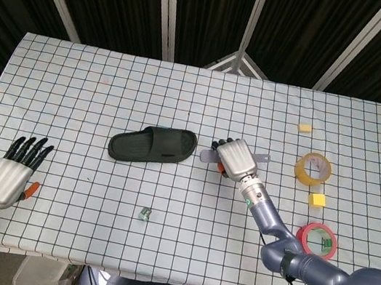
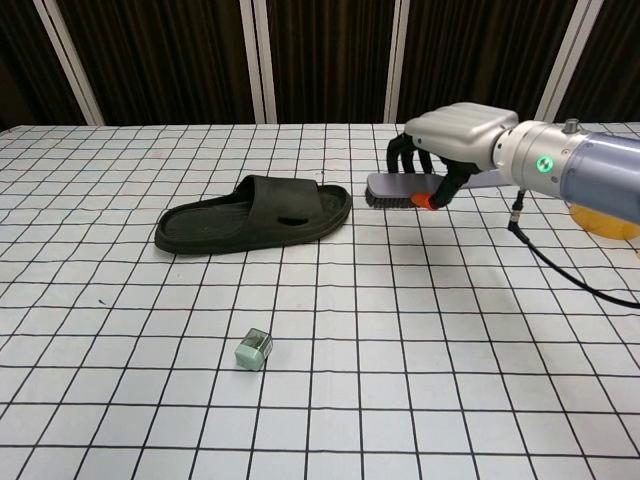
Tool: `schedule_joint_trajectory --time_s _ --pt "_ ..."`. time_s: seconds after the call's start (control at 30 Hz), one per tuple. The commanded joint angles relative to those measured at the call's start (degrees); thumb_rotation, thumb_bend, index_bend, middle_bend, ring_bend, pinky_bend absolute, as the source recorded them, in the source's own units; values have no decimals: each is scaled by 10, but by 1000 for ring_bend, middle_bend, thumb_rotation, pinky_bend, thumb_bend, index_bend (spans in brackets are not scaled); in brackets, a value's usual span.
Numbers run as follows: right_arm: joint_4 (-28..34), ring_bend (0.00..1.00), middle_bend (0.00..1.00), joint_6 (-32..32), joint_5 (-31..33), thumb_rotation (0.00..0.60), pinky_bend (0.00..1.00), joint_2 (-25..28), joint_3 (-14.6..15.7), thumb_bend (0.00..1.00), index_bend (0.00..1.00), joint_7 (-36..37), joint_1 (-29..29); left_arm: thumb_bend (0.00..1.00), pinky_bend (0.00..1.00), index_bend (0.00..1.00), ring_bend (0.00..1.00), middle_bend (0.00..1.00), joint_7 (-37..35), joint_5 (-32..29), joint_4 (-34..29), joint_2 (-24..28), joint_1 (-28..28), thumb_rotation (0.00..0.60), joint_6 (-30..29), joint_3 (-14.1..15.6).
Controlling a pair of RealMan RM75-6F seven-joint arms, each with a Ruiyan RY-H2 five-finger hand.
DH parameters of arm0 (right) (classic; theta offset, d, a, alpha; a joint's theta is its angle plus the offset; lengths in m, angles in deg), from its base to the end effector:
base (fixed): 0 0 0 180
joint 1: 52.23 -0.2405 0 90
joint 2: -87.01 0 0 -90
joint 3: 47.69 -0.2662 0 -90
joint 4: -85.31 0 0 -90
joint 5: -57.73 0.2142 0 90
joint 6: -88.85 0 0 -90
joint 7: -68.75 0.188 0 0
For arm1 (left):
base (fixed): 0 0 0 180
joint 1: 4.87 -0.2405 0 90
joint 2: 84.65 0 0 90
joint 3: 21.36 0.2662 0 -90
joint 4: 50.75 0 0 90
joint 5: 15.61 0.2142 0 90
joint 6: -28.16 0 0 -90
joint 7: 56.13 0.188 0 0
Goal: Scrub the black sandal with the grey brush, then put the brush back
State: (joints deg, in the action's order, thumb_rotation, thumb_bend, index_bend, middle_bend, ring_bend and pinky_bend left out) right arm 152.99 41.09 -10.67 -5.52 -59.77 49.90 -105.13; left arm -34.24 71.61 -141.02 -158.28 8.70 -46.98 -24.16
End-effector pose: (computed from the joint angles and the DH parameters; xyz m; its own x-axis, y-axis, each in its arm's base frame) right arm -0.1097 -0.4574 -0.0408 0.6272 -0.1063 0.7716 -0.7068 -0.4939 0.5065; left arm -0.2792 0.2671 0.0747 0.6316 0.0652 0.7726 0.7645 -0.2185 -0.6065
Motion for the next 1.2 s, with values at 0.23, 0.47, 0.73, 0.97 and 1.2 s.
schedule_joint_trajectory --time_s 0.23,0.47,0.73,0.97,1.2 --pt "45 510 594 19 38 600 547 11 -30 467 707 -42 -32 467 24 0 7 14 14 -103 -15 -3 110 600 163 -62" --pt "57 510 594 38 80 600 547 9 -51 468 707 -61 -60 467 24 1 8 23 14 -171 24 -27 176 600 256 -85" --pt "55 511 594 47 105 600 547 1 -58 467 707 -69 -81 470 24 1 8 21 -2 -191 74 -66 224 600 313 -81" --pt "54 510 594 45 116 600 547 -2 -58 467 707 -75 -92 479 24 3 8 21 -19 -193 108 -99 255 599 346 -71" --pt "56 519 598 42 127 600 553 -6 -56 468 713 -83 -103 479 24 3 8 22 -20 -203 135 -119 267 599 357 -54"
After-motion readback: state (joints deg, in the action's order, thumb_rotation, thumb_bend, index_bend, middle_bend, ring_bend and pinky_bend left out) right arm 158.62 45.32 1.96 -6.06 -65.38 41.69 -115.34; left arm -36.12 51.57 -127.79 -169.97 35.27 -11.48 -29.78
